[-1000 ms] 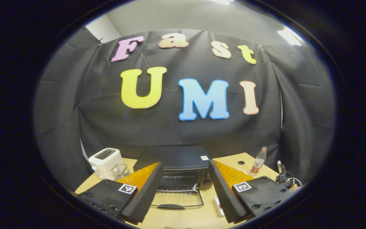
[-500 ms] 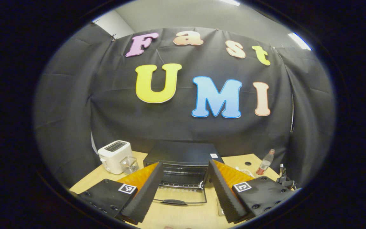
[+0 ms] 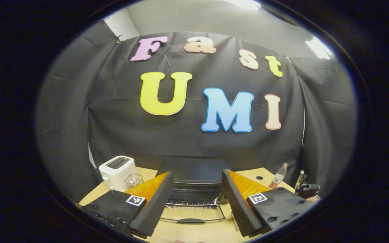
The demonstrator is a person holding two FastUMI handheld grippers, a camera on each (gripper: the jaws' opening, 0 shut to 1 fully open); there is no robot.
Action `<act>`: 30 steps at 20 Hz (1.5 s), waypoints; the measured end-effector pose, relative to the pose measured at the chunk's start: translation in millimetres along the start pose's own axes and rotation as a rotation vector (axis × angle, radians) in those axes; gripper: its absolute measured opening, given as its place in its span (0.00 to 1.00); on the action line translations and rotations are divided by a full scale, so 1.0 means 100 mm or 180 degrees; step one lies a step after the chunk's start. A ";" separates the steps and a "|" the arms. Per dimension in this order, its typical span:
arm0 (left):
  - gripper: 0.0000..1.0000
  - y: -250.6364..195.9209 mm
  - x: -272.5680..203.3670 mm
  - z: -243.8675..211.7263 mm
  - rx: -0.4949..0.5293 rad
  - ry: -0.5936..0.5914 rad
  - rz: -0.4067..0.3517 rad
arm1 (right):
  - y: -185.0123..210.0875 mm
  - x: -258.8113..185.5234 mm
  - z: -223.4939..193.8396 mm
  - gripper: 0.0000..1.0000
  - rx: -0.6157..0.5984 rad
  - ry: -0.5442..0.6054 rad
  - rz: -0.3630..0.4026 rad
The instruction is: Open the electric oven with the left hand, put the food in, and close the electric oven.
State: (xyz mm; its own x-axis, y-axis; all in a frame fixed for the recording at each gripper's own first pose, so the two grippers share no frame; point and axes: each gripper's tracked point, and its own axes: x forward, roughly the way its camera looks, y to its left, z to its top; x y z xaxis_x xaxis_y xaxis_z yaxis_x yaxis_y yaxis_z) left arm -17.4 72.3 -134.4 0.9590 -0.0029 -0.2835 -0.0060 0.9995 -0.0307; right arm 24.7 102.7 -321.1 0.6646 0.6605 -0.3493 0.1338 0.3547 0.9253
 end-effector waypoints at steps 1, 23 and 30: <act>0.99 0.08 0.01 0.00 -0.0021 -0.0009 -0.0046 | 0.11 0.15 -0.03 0.09 0.0025 -0.0068 0.0042; 0.99 1.36 -0.40 -0.32 -0.0231 0.0143 -0.0019 | 0.05 2.36 -0.06 0.11 0.0515 -0.1184 -0.0563; 0.99 1.28 -0.29 -0.32 -0.0248 0.0114 -0.0109 | 0.09 2.18 -0.17 0.65 -0.0050 -0.1030 -0.1065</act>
State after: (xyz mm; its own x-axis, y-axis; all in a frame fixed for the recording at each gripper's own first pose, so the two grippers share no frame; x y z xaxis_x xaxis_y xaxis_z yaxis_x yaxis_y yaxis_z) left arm -55.3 199.6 -160.9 0.9482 -0.0395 -0.3151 0.0032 0.9934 -0.1150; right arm 158.1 261.1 -391.1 0.7824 0.2684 -0.5619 0.3705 0.5247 0.7665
